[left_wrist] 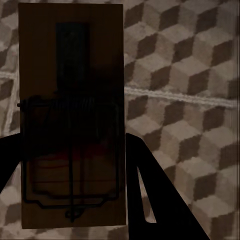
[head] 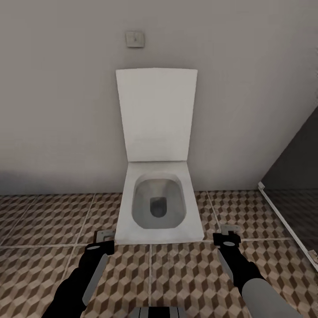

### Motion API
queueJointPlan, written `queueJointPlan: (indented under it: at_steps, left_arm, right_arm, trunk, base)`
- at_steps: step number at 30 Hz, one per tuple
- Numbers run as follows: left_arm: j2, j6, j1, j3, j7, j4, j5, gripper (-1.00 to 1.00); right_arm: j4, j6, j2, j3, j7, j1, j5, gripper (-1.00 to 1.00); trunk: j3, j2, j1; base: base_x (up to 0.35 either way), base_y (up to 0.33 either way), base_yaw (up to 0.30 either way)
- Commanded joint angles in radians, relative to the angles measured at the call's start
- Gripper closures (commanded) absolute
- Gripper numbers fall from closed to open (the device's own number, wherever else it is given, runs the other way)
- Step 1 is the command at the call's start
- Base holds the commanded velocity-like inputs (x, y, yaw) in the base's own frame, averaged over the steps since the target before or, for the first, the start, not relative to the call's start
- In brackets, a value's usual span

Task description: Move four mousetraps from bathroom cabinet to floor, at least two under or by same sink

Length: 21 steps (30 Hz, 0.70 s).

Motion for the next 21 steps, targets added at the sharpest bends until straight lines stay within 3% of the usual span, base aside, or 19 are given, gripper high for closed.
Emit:
queueJointPlan:
  at_steps: [1, 13, 21]
  left_arm:
    - [0.001, 0.004, -0.001, -0.002, 0.008, -0.001, 0.008, 1.0]
    - [0.001, 0.004, -0.001, -0.001, 0.009, -0.003, 0.008, 1.0]
    - [0.001, -0.003, -0.001, -0.001, 0.009, -0.002, 0.008, 1.0]
  right_arm:
    - [-0.002, 0.008, 0.0, -0.001, 0.0, 0.0, 0.005, 1.0]
    - [-0.002, 0.009, 0.0, -0.001, -0.001, 0.0, 0.005, 1.0]
    - [-0.002, 0.01, -0.001, -0.001, -0.001, 0.0, 0.008, 1.0]
  trunk:
    - [-0.001, 0.0, 0.0]
    - [-0.001, 0.0, 0.0]
    - [-0.001, 0.0, 0.0]
  base:
    - [0.0, -0.153, 0.0]
    - [0.0, -0.031, 0.002]
    - [0.0, -0.001, 0.133]
